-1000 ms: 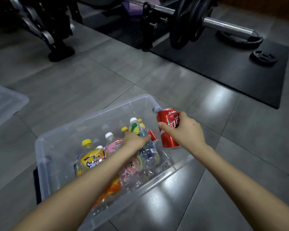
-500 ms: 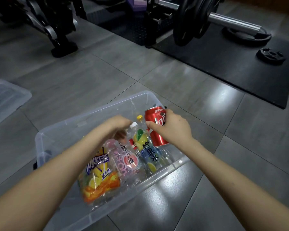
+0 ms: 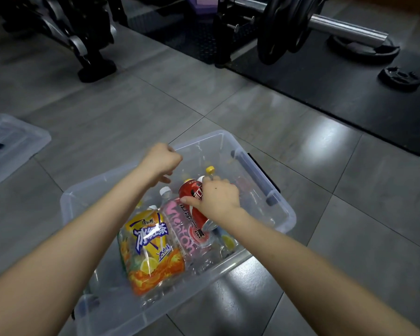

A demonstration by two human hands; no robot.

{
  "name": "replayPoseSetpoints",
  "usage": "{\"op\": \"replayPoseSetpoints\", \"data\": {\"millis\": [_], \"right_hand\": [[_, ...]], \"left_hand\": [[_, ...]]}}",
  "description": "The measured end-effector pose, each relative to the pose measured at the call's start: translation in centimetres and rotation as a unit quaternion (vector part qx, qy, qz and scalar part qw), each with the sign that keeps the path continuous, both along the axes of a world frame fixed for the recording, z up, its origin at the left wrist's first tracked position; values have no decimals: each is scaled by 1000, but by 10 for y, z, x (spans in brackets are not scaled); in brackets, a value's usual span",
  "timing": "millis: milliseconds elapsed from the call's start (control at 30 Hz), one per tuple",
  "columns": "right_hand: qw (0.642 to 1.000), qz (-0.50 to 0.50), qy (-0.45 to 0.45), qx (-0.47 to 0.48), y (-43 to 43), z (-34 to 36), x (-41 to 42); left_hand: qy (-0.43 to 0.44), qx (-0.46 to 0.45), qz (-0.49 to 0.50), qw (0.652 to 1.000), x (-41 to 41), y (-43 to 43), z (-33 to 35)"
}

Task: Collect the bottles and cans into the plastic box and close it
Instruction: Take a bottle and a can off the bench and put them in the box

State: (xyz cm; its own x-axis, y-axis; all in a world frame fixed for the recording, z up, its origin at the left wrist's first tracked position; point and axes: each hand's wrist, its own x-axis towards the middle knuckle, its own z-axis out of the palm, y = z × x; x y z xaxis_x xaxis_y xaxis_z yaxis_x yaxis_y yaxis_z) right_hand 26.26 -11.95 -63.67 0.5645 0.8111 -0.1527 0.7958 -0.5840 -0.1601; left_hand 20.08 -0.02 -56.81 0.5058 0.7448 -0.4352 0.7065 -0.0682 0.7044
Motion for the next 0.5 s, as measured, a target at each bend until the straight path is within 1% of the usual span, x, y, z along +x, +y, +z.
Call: {"op": "replayPoseSetpoints", "data": {"millis": [100, 167, 233, 333, 433, 500], "right_hand": [[996, -32, 53, 70, -19, 13, 8], [989, -41, 66, 124, -40, 27, 20], [984, -50, 55, 165, -69, 42, 38], [969, -89, 23, 228, -120, 65, 66], [935, -141, -25, 323, -180, 83, 99], [912, -180, -50, 364, -226, 81, 130]], "left_hand": [[-38, 29, -10, 999, 7, -9, 5], [-68, 46, -18, 996, 17, -20, 13], [-96, 62, -33, 993, 33, -37, 21], [-126, 94, -85, 984, 68, -80, 33], [-159, 120, -153, 968, 117, -137, 37], [-177, 146, -218, 949, 154, -179, 30]]}}
